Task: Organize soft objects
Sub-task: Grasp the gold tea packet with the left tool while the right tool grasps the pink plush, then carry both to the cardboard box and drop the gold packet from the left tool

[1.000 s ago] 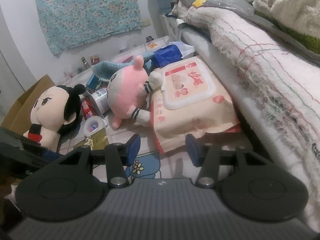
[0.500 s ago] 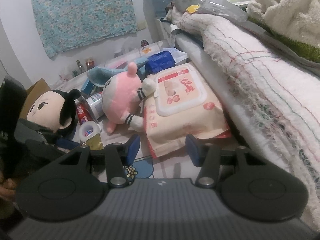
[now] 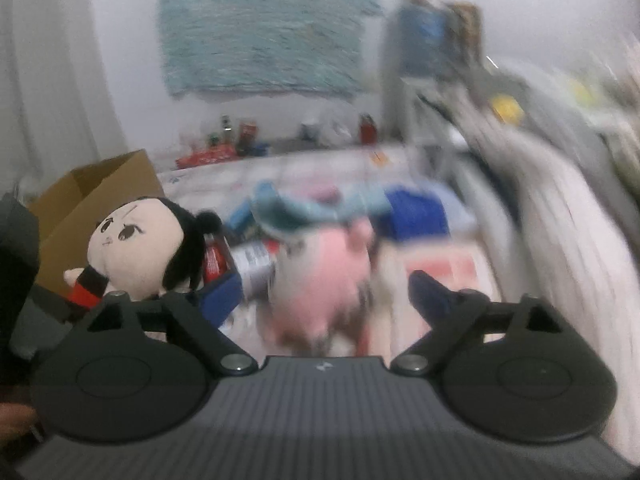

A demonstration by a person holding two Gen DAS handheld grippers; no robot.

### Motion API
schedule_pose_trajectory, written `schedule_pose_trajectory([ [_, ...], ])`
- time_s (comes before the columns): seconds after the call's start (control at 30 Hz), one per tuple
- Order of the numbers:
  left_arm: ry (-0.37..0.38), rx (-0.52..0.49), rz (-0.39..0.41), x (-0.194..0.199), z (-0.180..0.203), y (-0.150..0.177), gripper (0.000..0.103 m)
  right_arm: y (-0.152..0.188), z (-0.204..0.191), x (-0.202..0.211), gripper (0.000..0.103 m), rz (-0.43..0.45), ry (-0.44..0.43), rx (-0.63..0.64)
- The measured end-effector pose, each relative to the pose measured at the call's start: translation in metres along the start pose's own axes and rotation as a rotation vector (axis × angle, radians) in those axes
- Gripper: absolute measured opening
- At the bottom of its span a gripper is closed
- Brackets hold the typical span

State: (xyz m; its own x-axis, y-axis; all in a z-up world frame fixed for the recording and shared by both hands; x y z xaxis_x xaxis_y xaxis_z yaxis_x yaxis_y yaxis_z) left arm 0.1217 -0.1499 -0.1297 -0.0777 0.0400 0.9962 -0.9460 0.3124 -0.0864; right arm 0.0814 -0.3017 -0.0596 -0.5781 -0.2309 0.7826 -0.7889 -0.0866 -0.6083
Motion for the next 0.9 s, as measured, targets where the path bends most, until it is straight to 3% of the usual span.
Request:
schedule_pose_trajectory([
  [0.13, 0.004, -0.013, 0.005, -0.009, 0.003, 0.002, 0.069, -0.036, -0.011, -0.028, 0.099, -0.025, 0.037, 0.189],
  [0.27, 0.016, 0.002, 0.003, -0.009, -0.002, 0.008, 0.063, -0.053, -0.020, -0.071, 0.098, -0.139, 0.053, 0.331],
  [0.37, 0.024, 0.006, 0.011, -0.007, -0.004, 0.010, 0.062, -0.053, -0.023, -0.096, 0.083, -0.225, 0.100, 0.377],
  [0.43, 0.023, 0.005, 0.026, -0.004, -0.004, 0.012, 0.061, -0.054, -0.021, -0.098, 0.080, -0.247, 0.048, 0.336],
  [0.57, 0.039, 0.012, 0.060, 0.004, -0.010, 0.020, 0.060, -0.052, -0.018, -0.077, 0.079, -0.232, 0.050, 0.248],
  [0.73, 0.085, 0.013, 0.124, 0.030, -0.013, 0.040, 0.060, -0.030, -0.008, -0.012, 0.079, -0.140, 0.038, 0.059],
  [0.9, 0.137, 0.025, 0.236, 0.077, -0.018, 0.079, 0.060, 0.004, -0.007, 0.059, 0.079, -0.041, -0.042, -0.128],
])
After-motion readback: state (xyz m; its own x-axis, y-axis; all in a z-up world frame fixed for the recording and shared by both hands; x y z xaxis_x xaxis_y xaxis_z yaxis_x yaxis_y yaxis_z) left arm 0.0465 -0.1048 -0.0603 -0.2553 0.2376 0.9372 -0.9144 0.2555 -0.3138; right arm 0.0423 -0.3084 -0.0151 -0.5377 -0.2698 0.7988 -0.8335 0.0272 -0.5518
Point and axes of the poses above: each gripper's, at about its wrist camera, not at the fingertips, and x roughly against the way its jaws point, z to its right, y to its underside, the point moved 1 cm from there along -x, roughly the way its jaws point, and after that the axes turned 15 degrees about -z, right-handed, at the moved point
